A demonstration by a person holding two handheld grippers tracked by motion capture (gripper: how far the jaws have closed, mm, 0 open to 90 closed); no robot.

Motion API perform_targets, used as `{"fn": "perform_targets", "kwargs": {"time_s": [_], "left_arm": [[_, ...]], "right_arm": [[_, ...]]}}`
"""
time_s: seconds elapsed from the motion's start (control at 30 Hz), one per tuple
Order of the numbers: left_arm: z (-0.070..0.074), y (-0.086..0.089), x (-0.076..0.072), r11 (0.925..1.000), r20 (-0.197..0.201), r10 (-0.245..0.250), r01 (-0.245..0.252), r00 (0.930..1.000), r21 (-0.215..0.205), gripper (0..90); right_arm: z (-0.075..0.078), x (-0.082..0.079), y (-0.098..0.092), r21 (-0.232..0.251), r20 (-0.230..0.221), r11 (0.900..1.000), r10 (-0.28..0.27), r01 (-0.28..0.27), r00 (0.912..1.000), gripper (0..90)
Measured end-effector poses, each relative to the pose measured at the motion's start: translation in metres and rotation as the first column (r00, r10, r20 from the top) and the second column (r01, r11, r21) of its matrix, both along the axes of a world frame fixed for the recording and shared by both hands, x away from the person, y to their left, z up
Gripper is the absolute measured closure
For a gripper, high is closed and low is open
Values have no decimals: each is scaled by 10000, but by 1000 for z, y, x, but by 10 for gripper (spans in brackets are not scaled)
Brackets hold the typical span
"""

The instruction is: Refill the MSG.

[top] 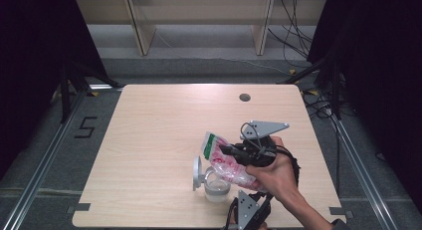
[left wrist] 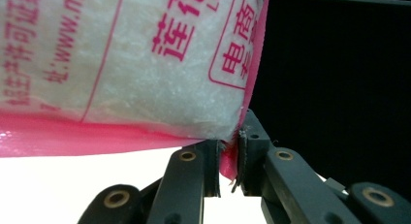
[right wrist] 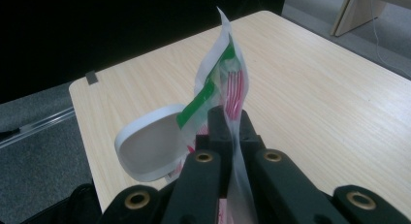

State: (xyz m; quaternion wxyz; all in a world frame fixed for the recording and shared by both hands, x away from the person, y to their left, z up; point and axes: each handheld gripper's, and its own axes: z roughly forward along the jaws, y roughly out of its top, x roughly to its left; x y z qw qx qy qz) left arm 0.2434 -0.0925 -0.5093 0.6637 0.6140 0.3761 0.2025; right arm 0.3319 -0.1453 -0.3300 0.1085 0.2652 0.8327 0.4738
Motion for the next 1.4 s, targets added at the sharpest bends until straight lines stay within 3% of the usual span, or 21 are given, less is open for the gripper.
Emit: {"fn": "perform_targets", "kwargs": {"time_s": [0.07,0.1,0.23,0.3,0.43,0.47,0.5,0.53,0.6,0.67,0.73,0.83,0.87,0.9,0.93,0.97,1.0,1.07,1.2,1.3,1.4], "left_arm": [[0,0,1,10000,-27,-26,26,10000,11,814],[-1,-1,3,9996,187,-132,136,9997,-229,814],[-1,1,3,9998,101,-185,186,9998,-105,814],[0,1,2,10000,-96,-46,45,9999,-70,814],[-1,0,4,9997,34,-132,133,9999,-212,814],[0,-7,4,9929,27,-90,92,10000,-1190,814],[1,-8,3,9922,-7,-65,64,10000,-1244,814],[0,-1,4,9999,17,-152,152,9999,-74,814],[0,-1,3,9998,-236,-67,63,9997,-177,814],[-1,-1,5,9992,-102,-292,289,9995,-290,814],[-1,-1,4,9998,-157,-177,175,9997,-129,814],[-1,-2,5,9990,-65,-288,286,9996,-334,814],[0,-1,4,9999,-239,-131,130,9996,-58,814],[0,-1,4,9999,-200,-130,129,9997,-64,814],[-1,-1,6,9990,-51,-304,302,9995,-338,814],[-1,3,6,9989,-46,-359,360,9993,297,814],[-1,3,6,9989,-51,-366,367,9993,286,814],[-1,-1,6,9991,-30,-296,295,9996,-317,814],[1,-1,5,9995,-240,-136,129,9996,-298,814],[1,-2,5,9992,-166,-182,176,9997,-362,814],[0,-5,7,9970,-49,-211,207,9998,-740,814]], "right_arm": [[1,1,0,-158,22,9998,99,-98,9999,900],[0,2,0,-114,166,9999,59,-57,9998,900],[0,2,2,-210,-170,9998,27,-31,9999,900],[0,2,2,-197,-149,9998,26,-29,9999,900],[0,3,2,-259,24,9995,188,-187,9998,900],[0,3,2,-231,-47,9996,143,-144,9999,900],[0,2,1,-237,-32,9997,83,-83,10000,900],[0,1,2,-215,-159,9997,66,-70,9999,900],[0,2,2,-243,-134,9997,81,-84,9999,900],[0,3,1,-335,49,9994,110,-108,9999,900],[0,1,2,-248,-204,9997,53,-58,9998,900],[-1,3,3,-296,104,9993,232,-229,9997,900],[-1,2,4,-314,25,9994,142,-141,9999,900],[-1,3,4,-340,-14,9992,230,-230,9997,900],[-1,3,4,-382,127,9990,252,-247,9996,900],[0,3,4,-389,143,9990,239,-233,9996,900],[0,2,4,-416,237,9989,216,-206,9995,900],[0,2,4,-432,221,9988,221,-212,9995,900],[1,1,5,-341,52,9991,243,-241,9997,900],[1,1,4,-369,96,9990,252,-248,9996,900],[0,1,5,-289,-25,9993,257,-257,9997,900]]}}
